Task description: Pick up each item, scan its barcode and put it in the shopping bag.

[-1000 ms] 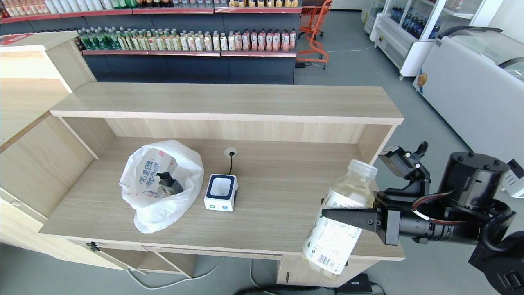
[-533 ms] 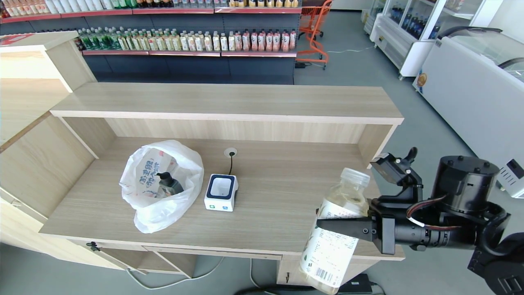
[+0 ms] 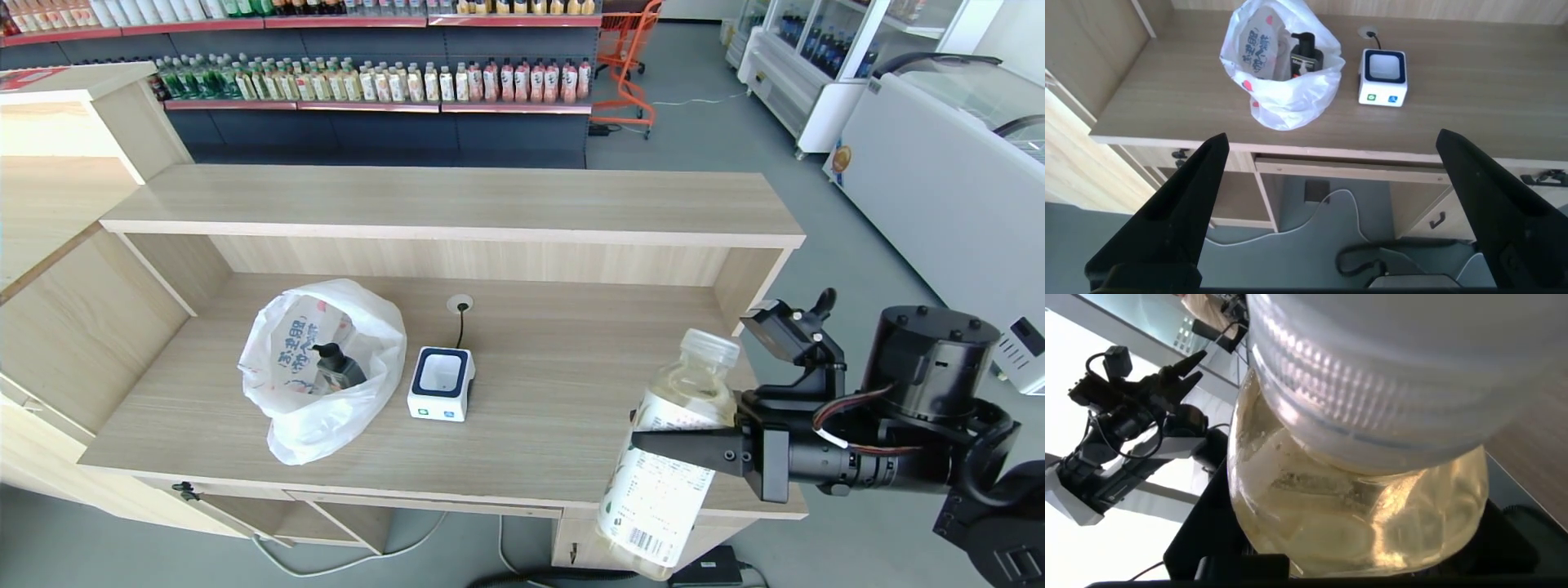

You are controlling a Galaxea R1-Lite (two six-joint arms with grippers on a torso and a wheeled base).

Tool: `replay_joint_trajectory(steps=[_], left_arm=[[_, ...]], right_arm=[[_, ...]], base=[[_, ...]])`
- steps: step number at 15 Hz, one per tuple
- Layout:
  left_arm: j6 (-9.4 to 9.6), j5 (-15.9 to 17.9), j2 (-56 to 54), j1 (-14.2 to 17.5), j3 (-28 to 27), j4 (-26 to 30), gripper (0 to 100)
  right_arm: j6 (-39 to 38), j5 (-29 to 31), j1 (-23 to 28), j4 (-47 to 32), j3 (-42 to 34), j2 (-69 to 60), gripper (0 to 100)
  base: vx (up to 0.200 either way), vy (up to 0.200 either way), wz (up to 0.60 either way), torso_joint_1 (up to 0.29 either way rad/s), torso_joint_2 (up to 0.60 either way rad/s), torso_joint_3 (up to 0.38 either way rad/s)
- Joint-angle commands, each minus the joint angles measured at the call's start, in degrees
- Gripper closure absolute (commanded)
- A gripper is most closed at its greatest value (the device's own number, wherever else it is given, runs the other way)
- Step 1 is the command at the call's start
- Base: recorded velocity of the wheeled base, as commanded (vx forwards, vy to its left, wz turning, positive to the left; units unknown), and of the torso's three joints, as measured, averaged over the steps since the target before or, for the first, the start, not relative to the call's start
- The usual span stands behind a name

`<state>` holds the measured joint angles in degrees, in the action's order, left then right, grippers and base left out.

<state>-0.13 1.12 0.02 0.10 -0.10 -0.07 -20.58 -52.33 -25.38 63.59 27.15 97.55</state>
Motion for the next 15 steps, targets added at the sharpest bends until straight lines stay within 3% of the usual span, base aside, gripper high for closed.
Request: replay_joint_trajectory(steps=[1, 8, 9, 11, 13, 15], left_arm=[[-0.04, 0.02, -0.02, -0.01, 0.01, -0.01, 0], [-0.04, 0.02, -0.02, -0.01, 0.01, -0.01, 0], [-0.04, 0.02, -0.02, -0.01, 0.01, -0.01, 0], [-0.04, -0.07, -0.02, -0.01, 0.01, -0.01, 0], [-0.04, 0.02, -0.02, -0.01, 0.01, -0.01, 0], [-0.04, 0.02, -0.02, -0.01, 0.01, -0.01, 0]], right_arm=[[0.10, -0.05, -0.02, 0.05, -0.08, -0.17, 100], [0.63, 0.04, 1.47, 0.13, 0.01, -0.69, 100], [4.58, 0.22, 2.35, 0.13, 0.01, -0.61, 100], [22.16, 4.43, 4.90, -0.22, 0.19, -0.69, 100], [37.45, 10.59, 8.95, -0.13, 0.36, -0.87, 100], [49.32, 11.82, 14.57, 0.84, 0.36, -0.69, 100]], base=[[0.000, 0.000, 0.00, 0.000, 0.00, 0.000], [0.000, 0.000, 0.00, 0.000, 0.00, 0.000], [0.000, 0.000, 0.00, 0.000, 0.00, 0.000], [0.000, 0.000, 0.00, 0.000, 0.00, 0.000], [0.000, 0.000, 0.00, 0.000, 0.00, 0.000], [0.000, 0.000, 0.00, 0.000, 0.00, 0.000]])
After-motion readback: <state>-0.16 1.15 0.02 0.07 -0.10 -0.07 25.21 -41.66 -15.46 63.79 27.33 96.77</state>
